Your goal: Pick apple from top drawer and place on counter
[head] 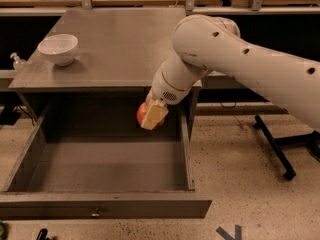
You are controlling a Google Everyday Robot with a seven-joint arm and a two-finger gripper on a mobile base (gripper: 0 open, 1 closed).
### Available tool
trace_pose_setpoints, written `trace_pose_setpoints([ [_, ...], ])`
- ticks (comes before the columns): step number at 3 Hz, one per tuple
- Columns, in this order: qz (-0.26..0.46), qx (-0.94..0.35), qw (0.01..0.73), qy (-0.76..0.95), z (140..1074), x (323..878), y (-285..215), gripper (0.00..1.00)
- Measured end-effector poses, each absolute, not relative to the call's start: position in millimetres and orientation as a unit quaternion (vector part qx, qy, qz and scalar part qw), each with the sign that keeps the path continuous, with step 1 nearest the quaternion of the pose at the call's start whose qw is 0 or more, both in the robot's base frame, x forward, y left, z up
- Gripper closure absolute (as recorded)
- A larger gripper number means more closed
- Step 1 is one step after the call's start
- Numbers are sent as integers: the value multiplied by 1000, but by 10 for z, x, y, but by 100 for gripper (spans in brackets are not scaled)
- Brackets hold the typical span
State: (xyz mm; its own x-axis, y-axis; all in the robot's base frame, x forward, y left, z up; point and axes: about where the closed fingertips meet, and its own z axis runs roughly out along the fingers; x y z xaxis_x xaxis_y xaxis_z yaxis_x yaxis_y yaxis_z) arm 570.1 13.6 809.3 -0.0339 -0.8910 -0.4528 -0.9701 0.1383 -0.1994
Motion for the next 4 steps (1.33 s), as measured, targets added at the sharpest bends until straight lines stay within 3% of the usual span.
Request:
trace_pose_setpoints([
  [4, 75, -638, 290, 709, 8256, 5963, -83, 100],
])
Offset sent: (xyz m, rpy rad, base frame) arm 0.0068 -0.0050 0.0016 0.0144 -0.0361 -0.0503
